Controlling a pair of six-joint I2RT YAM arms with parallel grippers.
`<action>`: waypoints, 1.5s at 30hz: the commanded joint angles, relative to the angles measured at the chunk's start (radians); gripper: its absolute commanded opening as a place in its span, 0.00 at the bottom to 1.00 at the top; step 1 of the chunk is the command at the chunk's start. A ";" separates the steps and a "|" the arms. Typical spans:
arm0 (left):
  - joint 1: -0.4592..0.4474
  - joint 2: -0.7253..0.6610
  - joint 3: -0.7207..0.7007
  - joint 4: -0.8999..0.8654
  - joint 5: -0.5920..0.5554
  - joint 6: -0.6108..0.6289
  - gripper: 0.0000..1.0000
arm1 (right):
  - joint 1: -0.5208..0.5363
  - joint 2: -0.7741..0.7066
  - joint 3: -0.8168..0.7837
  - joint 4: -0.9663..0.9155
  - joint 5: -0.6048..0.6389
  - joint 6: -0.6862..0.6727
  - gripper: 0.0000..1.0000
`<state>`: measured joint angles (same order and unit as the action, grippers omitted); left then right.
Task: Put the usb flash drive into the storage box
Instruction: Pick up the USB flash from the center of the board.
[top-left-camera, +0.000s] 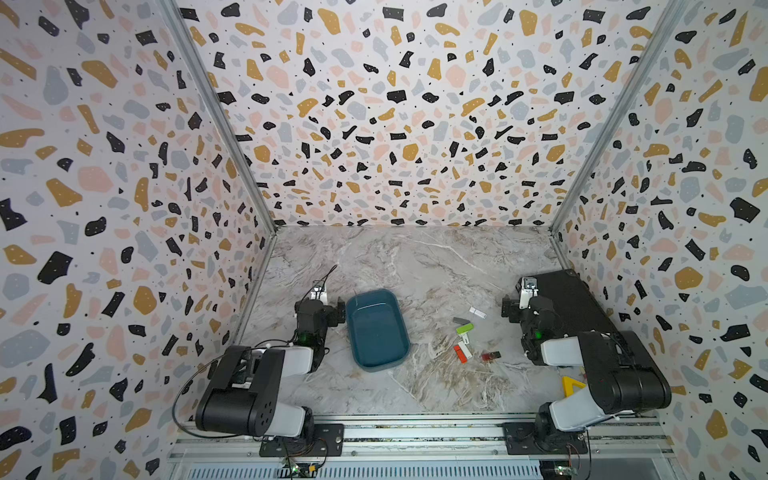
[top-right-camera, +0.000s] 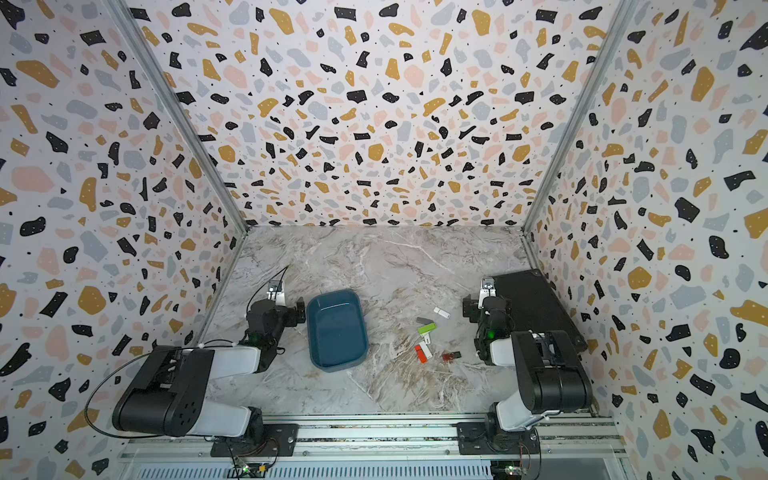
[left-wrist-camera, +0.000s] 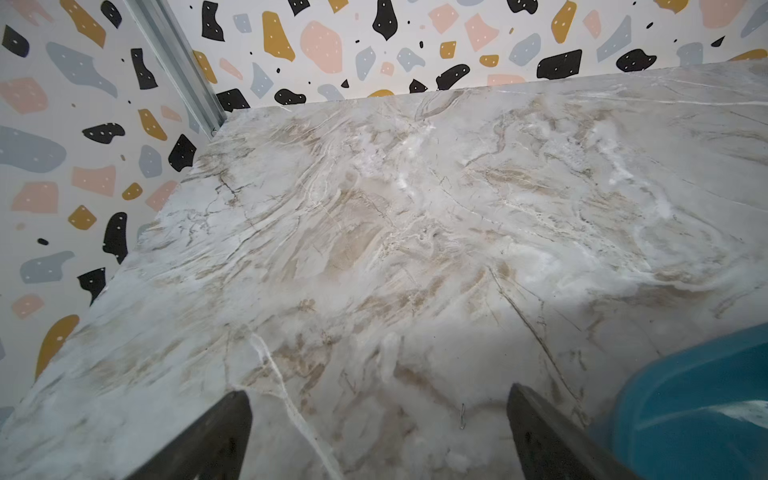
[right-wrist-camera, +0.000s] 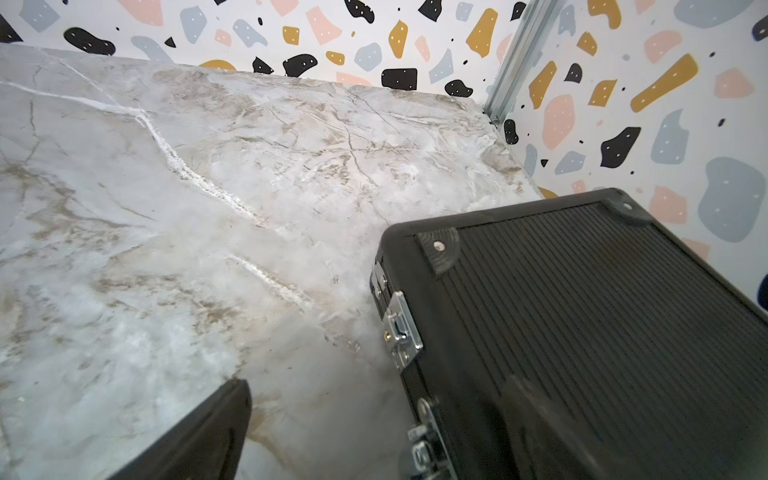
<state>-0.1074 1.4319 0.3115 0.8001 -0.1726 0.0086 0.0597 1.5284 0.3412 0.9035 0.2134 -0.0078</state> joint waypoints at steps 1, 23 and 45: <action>0.002 -0.012 0.014 0.021 0.011 0.007 1.00 | -0.004 -0.016 0.002 -0.003 0.000 0.001 1.00; 0.003 -0.015 0.011 0.023 0.007 0.008 1.00 | -0.003 -0.016 0.003 -0.003 0.000 0.000 1.00; -0.056 -0.781 0.563 -1.594 0.173 -0.422 0.99 | 0.038 -0.421 0.428 -1.161 -0.448 0.380 0.84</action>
<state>-0.1650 0.6395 0.8604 -0.4953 -0.1543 -0.4290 0.0689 0.9943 0.6632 0.0681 -0.0280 0.4042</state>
